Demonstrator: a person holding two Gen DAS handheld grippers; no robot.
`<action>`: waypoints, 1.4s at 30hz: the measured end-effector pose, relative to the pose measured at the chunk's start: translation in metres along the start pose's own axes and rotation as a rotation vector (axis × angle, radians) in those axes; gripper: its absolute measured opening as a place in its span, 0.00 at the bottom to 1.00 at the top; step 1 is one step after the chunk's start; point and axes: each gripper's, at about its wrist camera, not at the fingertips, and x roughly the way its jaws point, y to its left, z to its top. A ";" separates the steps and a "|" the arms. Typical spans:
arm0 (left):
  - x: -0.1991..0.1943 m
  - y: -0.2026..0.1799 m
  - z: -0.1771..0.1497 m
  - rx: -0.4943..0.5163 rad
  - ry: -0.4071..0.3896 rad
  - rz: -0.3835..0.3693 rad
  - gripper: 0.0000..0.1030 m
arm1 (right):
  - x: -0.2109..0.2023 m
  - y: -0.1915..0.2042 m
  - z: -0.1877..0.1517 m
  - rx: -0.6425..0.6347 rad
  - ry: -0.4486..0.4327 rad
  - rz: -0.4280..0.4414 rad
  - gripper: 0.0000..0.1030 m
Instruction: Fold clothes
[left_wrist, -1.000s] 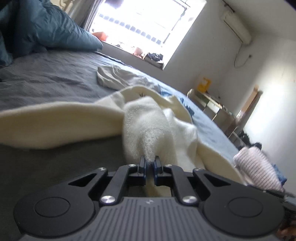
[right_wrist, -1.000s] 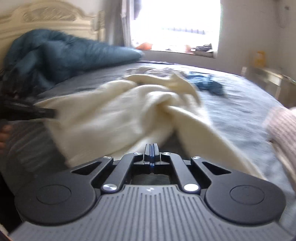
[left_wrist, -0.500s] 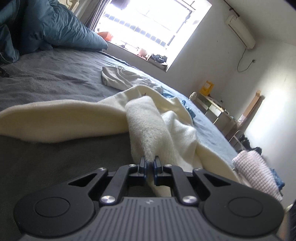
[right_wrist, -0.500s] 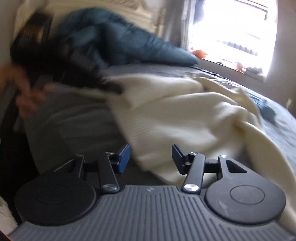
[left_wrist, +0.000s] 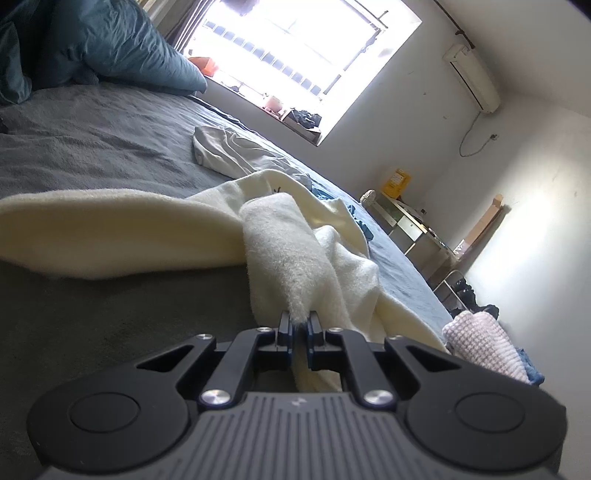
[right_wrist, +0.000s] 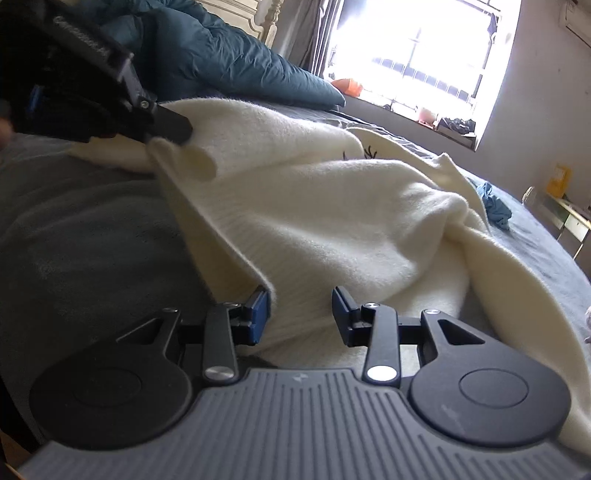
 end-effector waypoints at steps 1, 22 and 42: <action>0.001 0.000 -0.002 0.012 0.009 -0.007 0.08 | 0.003 0.000 0.000 0.002 0.004 -0.008 0.13; 0.061 -0.053 -0.071 0.617 0.102 0.368 0.64 | -0.067 -0.112 -0.010 0.169 -0.132 -0.384 0.01; 0.028 -0.068 -0.005 0.232 -0.058 0.131 0.06 | -0.073 -0.164 -0.044 0.588 -0.257 -0.024 0.02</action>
